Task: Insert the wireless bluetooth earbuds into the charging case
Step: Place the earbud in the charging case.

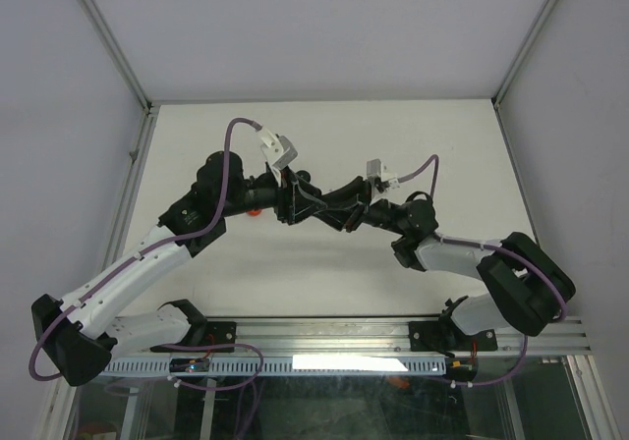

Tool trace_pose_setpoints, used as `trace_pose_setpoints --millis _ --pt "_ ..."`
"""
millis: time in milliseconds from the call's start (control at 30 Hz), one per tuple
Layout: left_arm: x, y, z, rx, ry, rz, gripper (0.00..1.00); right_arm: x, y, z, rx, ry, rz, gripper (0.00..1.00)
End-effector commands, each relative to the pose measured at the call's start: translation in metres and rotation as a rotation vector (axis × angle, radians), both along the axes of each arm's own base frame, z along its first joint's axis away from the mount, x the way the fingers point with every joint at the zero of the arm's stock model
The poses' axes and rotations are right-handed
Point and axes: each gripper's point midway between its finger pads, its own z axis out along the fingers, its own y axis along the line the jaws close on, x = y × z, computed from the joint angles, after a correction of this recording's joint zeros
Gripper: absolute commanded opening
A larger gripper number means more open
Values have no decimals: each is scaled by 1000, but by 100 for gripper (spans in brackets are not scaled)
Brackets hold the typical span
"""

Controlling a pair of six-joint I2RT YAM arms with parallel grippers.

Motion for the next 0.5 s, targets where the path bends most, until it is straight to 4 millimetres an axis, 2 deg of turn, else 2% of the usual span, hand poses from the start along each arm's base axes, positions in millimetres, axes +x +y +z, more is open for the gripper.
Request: trace_pose_setpoints --millis 0,267,467 --pt "24 2 6 -4 -102 75 48 -53 0 46 92 -187 236 0" --pt "26 2 11 -20 -125 79 51 -51 3 42 87 -178 237 0" --pt "30 4 24 -49 -169 101 56 -51 5 38 77 -175 248 0"
